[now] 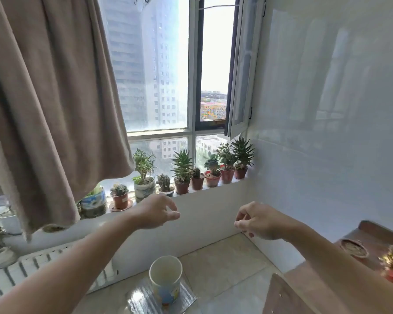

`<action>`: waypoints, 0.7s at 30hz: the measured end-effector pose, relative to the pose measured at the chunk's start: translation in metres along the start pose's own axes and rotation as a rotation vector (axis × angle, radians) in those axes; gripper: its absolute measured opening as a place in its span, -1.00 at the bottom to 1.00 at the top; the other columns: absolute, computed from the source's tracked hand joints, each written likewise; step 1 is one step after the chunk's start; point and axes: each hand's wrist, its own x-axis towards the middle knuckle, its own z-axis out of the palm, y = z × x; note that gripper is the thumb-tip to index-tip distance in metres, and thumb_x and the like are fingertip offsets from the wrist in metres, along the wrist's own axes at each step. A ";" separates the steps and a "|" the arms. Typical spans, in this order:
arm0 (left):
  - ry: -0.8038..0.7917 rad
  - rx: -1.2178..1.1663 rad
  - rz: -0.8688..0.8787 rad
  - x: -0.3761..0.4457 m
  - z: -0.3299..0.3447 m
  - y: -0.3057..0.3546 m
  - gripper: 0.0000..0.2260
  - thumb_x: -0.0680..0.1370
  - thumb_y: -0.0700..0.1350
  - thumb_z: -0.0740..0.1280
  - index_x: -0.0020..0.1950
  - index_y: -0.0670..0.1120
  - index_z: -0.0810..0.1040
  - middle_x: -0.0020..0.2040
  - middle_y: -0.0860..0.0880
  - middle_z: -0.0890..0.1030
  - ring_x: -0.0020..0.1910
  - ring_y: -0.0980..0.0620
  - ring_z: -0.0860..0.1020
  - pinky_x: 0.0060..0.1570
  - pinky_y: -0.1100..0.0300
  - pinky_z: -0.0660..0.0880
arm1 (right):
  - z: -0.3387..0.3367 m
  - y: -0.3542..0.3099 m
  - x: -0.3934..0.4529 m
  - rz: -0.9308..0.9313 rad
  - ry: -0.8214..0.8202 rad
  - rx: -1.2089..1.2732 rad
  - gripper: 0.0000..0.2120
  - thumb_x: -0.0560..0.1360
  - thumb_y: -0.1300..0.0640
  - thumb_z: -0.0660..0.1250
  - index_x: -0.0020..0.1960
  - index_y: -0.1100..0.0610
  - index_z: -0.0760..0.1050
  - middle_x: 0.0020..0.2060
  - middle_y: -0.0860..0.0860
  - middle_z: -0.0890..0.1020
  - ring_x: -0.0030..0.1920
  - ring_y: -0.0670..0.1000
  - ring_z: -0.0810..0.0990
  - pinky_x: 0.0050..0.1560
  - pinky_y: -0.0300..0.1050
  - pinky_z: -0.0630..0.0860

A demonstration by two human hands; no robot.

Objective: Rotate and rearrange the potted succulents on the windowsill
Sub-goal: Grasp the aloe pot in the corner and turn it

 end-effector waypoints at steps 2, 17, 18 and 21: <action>-0.012 0.000 0.021 0.020 -0.017 -0.019 -0.75 0.52 0.05 0.38 0.06 -0.09 0.67 -0.19 0.08 0.65 -0.25 0.05 0.68 -0.22 0.18 0.61 | 0.003 -0.014 0.025 0.030 0.003 0.010 -0.75 0.52 -0.02 0.32 -0.01 0.15 0.62 -0.20 0.00 0.67 -0.21 -0.03 0.61 -0.05 -0.03 0.59; -0.040 0.035 0.091 0.158 -0.053 -0.118 -0.78 0.51 0.10 0.37 0.00 0.01 0.70 -0.36 0.25 0.51 -0.38 0.31 0.53 -0.38 0.35 0.36 | 0.017 -0.055 0.178 0.125 0.039 0.029 -0.82 0.52 0.01 0.33 -0.04 0.10 0.62 -0.17 0.02 0.71 -0.33 -0.14 0.56 -0.18 -0.19 0.53; -0.056 0.039 0.098 0.171 -0.053 -0.122 -0.78 0.51 0.10 0.37 0.00 0.00 0.70 -0.35 0.25 0.51 -0.36 0.30 0.53 -0.36 0.32 0.38 | 0.018 -0.053 0.190 0.132 0.037 0.031 -0.81 0.52 0.01 0.33 -0.02 0.10 0.62 -0.15 0.03 0.72 -0.32 -0.14 0.56 -0.19 -0.20 0.53; -0.092 0.045 0.100 0.211 -0.054 -0.134 -0.77 0.51 0.10 0.38 -0.02 -0.02 0.69 -0.27 0.20 0.55 -0.33 0.22 0.55 -0.26 0.21 0.47 | 0.016 -0.045 0.228 0.149 0.038 0.036 -0.83 0.52 0.01 0.32 -0.05 0.08 0.61 -0.14 0.04 0.72 -0.34 -0.13 0.58 -0.26 -0.24 0.50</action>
